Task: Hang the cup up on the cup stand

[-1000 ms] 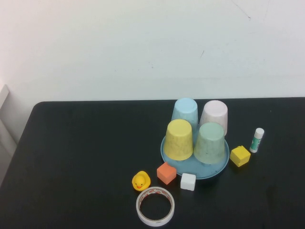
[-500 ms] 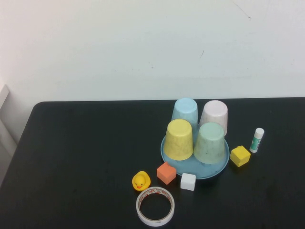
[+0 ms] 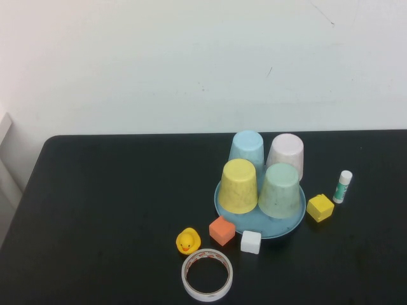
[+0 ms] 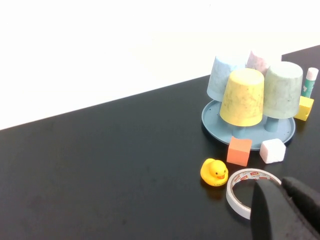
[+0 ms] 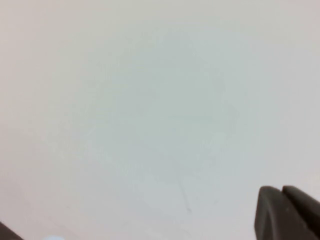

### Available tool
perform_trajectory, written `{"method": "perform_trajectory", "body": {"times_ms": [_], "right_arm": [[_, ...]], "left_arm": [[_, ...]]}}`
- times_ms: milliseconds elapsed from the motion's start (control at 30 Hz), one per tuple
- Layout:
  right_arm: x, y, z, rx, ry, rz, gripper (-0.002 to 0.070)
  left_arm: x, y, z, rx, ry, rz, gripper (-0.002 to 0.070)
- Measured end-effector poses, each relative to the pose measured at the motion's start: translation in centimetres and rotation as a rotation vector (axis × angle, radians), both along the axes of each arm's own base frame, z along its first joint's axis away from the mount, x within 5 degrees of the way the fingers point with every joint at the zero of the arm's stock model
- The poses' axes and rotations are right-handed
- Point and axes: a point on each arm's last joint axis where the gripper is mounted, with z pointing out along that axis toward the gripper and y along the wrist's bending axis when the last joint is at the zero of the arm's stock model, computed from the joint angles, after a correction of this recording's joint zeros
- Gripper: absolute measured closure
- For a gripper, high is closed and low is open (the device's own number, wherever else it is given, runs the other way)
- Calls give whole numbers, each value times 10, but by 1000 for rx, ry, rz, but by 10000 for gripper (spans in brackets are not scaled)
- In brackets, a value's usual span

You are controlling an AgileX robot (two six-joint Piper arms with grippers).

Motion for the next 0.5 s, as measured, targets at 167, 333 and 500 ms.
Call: {"method": "perform_trajectory", "body": {"times_ms": [167, 333, 500], "right_arm": [[7, -5, -19, 32, 65, -70, 678], [15, -8, -48, 101, 84, -180, 678], [18, -11, -73, 154, 282, -325, 678]], "left_arm": [[0, 0, 0, -4, 2, 1, 675], [0, 0, 0, -12, 7, 4, 676], [0, 0, 0, -13, 7, 4, 676]]}}
